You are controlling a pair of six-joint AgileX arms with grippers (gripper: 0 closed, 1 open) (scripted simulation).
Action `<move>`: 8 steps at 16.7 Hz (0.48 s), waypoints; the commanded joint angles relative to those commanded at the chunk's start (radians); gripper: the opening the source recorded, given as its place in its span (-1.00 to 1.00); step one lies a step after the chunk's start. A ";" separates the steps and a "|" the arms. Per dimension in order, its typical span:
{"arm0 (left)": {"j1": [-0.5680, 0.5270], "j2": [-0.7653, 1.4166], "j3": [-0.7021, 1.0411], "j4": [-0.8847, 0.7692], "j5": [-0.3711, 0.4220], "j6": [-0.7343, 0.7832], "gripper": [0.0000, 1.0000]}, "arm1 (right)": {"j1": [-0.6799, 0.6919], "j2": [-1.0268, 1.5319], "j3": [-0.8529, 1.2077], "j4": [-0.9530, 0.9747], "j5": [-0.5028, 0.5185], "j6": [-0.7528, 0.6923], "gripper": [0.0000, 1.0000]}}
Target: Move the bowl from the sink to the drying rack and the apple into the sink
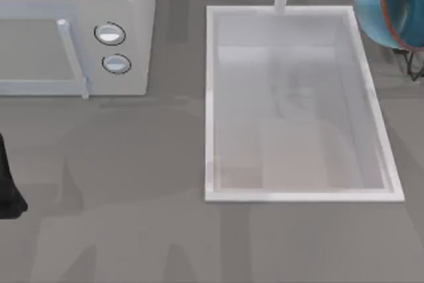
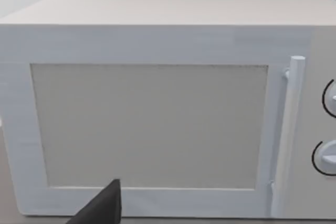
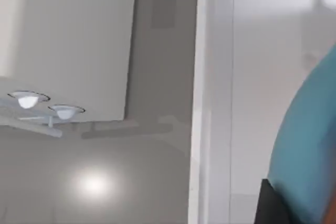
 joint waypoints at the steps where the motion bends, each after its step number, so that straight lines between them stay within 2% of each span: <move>1: 0.000 0.000 0.000 0.000 0.000 0.000 1.00 | -0.082 -0.024 -0.034 0.095 -0.033 -0.056 -1.00; 8: 0.000 0.000 0.000 0.000 0.000 0.000 1.00 | -0.605 -0.157 -0.233 0.684 -0.209 -0.412 -1.00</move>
